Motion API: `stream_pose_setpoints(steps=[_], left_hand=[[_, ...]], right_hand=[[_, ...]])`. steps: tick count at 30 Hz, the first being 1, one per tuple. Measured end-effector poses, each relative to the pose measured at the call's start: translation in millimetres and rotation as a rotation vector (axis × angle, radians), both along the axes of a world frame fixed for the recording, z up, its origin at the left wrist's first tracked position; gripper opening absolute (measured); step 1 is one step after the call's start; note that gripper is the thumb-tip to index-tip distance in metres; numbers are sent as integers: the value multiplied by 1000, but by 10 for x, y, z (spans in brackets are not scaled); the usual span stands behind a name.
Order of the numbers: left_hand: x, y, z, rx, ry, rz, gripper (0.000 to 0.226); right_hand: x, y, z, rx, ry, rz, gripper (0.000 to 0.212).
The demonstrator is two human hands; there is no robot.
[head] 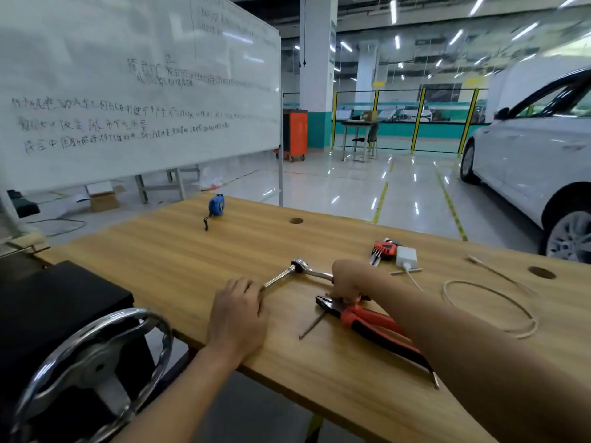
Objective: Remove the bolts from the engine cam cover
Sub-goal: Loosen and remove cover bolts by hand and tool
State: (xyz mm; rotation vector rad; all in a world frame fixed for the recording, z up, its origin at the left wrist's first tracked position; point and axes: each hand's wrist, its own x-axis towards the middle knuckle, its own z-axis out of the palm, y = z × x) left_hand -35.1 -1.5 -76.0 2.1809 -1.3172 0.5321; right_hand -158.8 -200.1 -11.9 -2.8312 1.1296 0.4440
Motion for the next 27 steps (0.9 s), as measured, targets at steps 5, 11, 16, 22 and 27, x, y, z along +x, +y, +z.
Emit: stream_pose_setpoints(steps=[5, 11, 16, 22, 27], left_hand=[[-389, 61, 4, 169, 354, -211, 39], [-787, -127, -6, 338, 449, -282, 63], [-766, 58, -11, 355, 477, -386, 46], [-260, 992, 426, 32, 573, -139, 32], [93, 1838, 1041, -101, 388, 109, 28]], right_hand=[[174, 121, 118, 88, 98, -50, 25], [419, 253, -33, 170, -174, -129, 32], [699, 436, -135, 118, -245, 77, 45], [985, 640, -21, 232, -308, 269, 16], [1214, 1247, 455, 285, -363, 515, 13]])
